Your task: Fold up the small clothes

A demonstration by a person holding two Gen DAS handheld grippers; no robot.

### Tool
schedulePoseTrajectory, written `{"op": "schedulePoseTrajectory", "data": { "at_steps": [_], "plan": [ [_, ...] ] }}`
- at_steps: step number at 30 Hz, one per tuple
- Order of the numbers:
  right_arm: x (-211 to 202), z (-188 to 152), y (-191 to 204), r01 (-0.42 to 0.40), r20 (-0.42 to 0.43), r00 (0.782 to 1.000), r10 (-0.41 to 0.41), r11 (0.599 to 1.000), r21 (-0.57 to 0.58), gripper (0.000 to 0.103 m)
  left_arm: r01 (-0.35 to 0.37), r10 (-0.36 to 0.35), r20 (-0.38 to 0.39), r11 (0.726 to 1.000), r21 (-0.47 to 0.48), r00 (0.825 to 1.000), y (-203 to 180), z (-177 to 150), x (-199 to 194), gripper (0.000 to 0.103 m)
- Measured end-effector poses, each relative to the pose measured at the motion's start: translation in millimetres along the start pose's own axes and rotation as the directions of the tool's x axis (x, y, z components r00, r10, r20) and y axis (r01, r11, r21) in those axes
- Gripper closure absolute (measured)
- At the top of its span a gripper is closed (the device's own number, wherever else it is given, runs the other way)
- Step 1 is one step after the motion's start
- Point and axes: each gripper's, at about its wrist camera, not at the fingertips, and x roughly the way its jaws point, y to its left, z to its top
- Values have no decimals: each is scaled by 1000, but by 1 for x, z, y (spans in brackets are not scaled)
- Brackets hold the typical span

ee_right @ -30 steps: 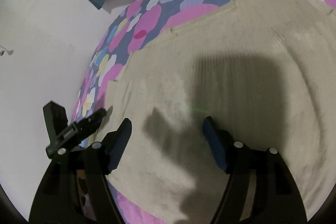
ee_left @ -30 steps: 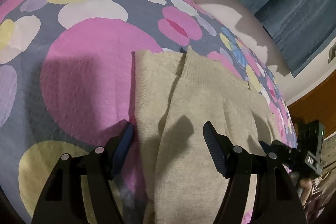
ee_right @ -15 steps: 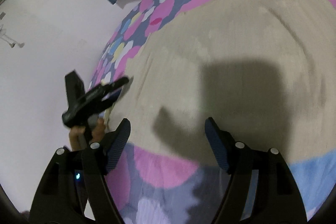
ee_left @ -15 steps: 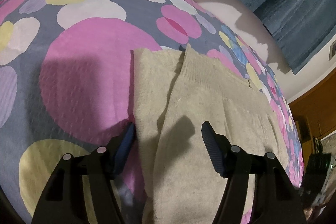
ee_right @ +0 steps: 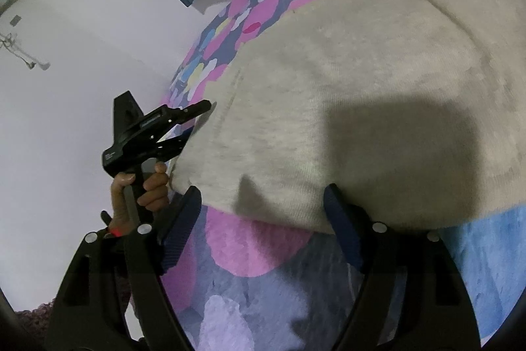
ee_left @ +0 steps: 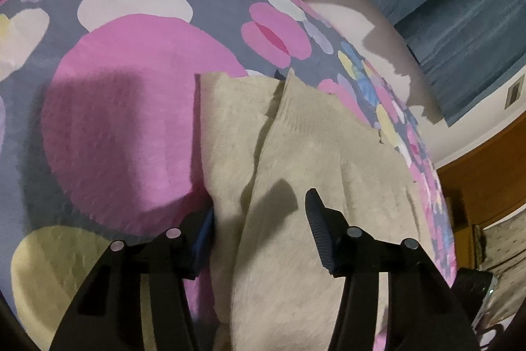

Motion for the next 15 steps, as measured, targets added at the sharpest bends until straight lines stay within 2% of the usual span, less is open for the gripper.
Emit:
{"op": "schedulePoseTrajectory", "data": {
  "at_steps": [12,13,14,15],
  "plan": [
    [-38,-17,6,-65,26,998,65,998,19,26,67,-67,0,997,23,998,-4,5,12,53],
    [-40,-18,7,-72,27,997,71,997,20,26,66,-66,-1,997,27,998,-5,5,13,62],
    [-42,-18,7,-76,27,997,75,997,22,26,63,-63,-19,998,29,998,-7,6,16,80],
    [-43,-19,8,-77,27,997,76,997,24,26,67,-66,-40,998,21,997,-6,6,20,87]
  ]
}}
